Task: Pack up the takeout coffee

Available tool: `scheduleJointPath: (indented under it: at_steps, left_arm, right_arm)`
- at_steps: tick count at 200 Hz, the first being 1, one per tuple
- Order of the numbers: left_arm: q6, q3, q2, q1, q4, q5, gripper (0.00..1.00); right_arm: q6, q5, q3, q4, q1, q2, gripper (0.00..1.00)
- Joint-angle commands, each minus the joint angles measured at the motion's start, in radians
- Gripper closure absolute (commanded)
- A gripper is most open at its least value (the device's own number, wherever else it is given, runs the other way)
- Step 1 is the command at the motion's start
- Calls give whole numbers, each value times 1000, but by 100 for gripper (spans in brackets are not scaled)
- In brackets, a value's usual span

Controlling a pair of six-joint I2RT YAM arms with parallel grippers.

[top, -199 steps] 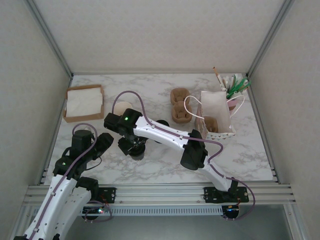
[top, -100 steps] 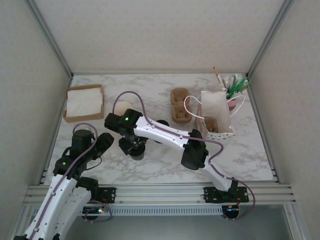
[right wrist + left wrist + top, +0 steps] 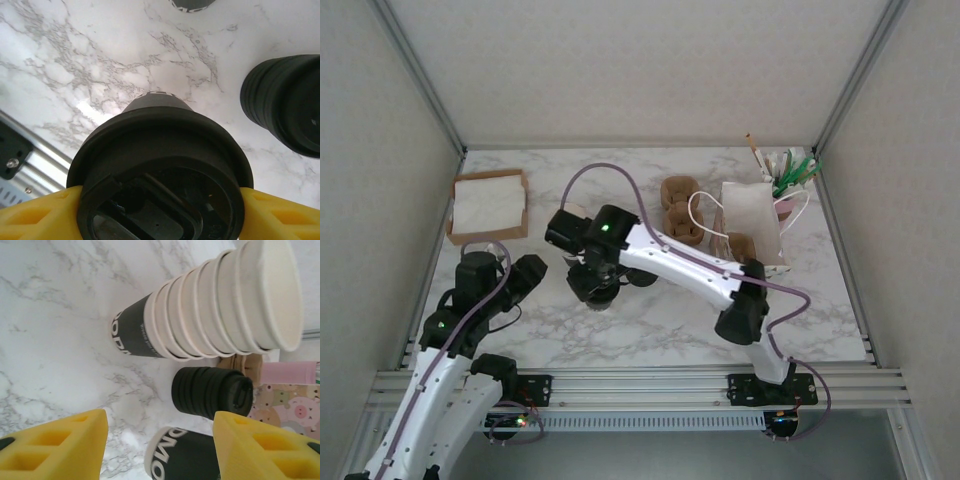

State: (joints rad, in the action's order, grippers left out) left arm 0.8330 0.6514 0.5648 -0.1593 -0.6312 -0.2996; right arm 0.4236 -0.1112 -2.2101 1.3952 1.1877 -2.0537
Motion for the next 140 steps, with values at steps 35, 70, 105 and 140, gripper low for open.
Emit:
scheduleJointPath:
  at_steps: [35, 70, 105, 140]
  left_arm:
    - [-23, 103, 51, 1, 59, -59, 44]
    - [-15, 152, 98, -34, 95, -61, 45]
    - [3, 209, 163, -139, 130, -1, 45]
    - [21, 278, 257, -293, 174, 91, 46]
  right_arm:
    - [29, -6, 55, 6, -5, 213, 28]
    - [39, -32, 56, 31, -7, 305, 28]
    - [57, -69, 68, 56, -10, 417, 28]
    - [84, -128, 101, 84, -15, 548, 28]
